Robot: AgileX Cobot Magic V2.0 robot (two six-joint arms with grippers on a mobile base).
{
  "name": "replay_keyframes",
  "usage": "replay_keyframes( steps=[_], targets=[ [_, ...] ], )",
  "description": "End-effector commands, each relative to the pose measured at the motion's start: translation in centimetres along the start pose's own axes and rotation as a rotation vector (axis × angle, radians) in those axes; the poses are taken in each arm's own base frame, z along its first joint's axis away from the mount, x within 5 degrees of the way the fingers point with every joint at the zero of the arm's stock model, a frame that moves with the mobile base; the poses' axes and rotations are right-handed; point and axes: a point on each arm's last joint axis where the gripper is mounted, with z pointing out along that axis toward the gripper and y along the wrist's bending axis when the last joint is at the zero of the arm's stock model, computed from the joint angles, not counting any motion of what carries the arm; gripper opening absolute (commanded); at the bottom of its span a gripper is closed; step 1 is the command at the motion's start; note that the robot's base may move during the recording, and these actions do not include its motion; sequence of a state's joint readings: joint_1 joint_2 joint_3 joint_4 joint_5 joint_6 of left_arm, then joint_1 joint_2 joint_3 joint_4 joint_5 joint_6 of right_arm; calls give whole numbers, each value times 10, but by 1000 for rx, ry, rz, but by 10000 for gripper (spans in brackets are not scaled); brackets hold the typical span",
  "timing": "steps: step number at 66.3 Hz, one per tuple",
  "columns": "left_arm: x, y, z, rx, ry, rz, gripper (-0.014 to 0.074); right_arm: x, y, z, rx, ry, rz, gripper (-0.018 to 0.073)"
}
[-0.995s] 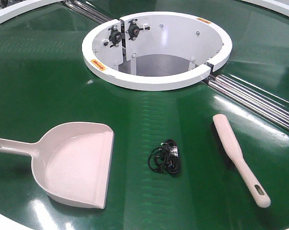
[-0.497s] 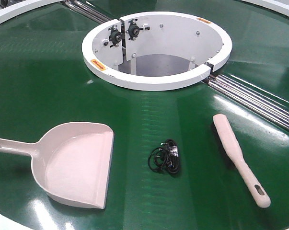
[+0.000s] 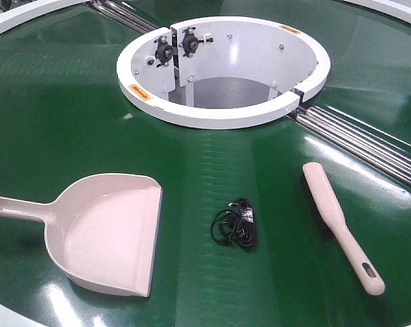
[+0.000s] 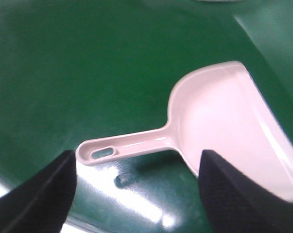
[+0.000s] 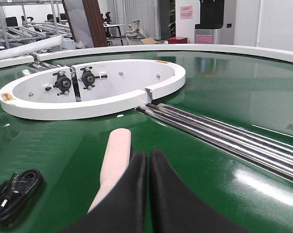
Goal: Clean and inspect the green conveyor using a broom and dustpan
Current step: 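Lower the left gripper and grasp the pink dustpan handle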
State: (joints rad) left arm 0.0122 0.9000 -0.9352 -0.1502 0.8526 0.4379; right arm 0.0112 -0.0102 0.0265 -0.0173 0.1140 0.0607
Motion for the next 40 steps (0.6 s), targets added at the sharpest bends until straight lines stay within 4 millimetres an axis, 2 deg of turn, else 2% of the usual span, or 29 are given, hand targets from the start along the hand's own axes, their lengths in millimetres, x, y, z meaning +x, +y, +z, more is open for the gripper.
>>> replay_keyframes(
  steps=[1, 9, 23, 40],
  targets=[
    [-27, 2, 6, 69, -11, 236, 502, 0, 0, 0, 2, -72, -9, -10],
    [-42, 8, 26, 99, 17, 473, 502, 0, 0, 0, 2, -72, -9, -10],
    [-36, 11, 72, 212, 144, 676, 502, 0, 0, 0, 2, -71, -9, -10],
    [-30, 11, 95, 314, 174, 982, 503, 0, 0, 0, 2, -71, -9, -10]
  ],
)
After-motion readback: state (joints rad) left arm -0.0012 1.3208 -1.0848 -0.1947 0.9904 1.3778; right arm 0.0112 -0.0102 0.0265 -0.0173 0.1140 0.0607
